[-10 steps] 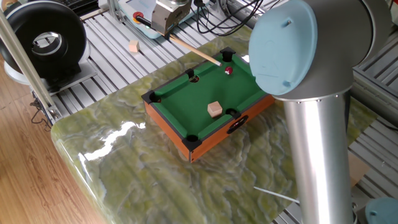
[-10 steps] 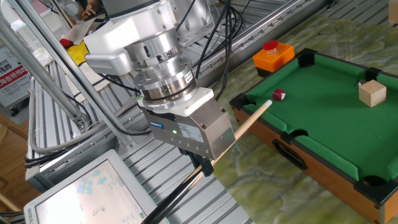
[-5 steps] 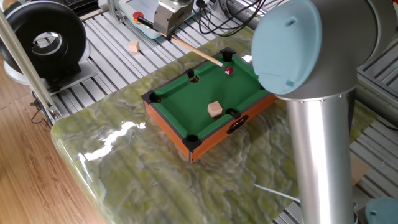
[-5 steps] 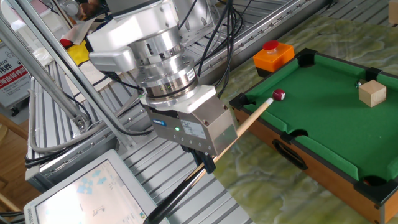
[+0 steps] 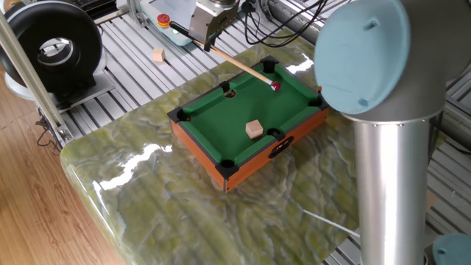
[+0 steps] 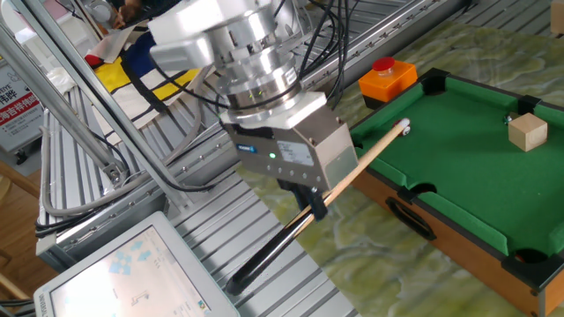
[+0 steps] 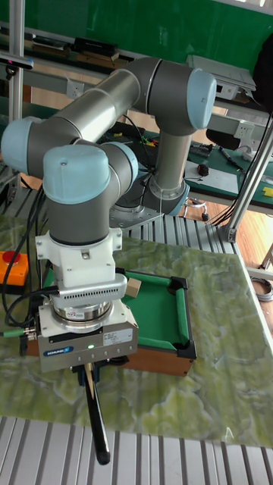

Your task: Hit the pool ball

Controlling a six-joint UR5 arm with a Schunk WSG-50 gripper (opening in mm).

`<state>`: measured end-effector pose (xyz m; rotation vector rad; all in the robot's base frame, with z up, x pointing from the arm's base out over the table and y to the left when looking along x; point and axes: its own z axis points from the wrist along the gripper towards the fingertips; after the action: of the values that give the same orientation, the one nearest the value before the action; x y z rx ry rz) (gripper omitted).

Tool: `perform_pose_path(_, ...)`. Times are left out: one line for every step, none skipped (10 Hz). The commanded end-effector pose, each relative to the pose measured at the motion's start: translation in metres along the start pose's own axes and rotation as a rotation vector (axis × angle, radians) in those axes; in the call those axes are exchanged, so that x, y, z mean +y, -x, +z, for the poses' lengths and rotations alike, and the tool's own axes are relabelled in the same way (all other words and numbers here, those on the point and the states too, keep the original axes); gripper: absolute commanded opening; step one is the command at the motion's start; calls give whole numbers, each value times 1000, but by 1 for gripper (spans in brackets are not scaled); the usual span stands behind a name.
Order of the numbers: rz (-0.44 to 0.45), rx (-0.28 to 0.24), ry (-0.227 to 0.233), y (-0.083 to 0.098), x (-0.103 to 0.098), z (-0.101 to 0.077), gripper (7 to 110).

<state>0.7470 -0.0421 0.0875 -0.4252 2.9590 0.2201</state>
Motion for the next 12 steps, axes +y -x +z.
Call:
perform_pose_path(17,11,12,4,8,-9,7)
perform_pose_path(16,20,7,9,8,-14,7)
perform_pose_path(12,33,-3,15,4,-17,7)
perform_pose_path(7,34,-8,21,-1,-13,7)
perform_pose_path(-2,19,-20,28,-10,-1,7)
perform_pose_path(-4,2,-27,32,-14,7,7)
perform_pose_path(-9,-9,-33,36,-16,9,7)
perform_pose_path(-12,-15,-30,37,-14,6,7)
perform_pose_path(-15,-18,-20,37,-11,1,7)
perform_pose_path(-17,-21,-15,37,-9,-4,7)
perform_pose_path(-20,-21,-15,37,-9,-8,7)
perform_pose_path(-24,-23,-19,38,-11,-8,7)
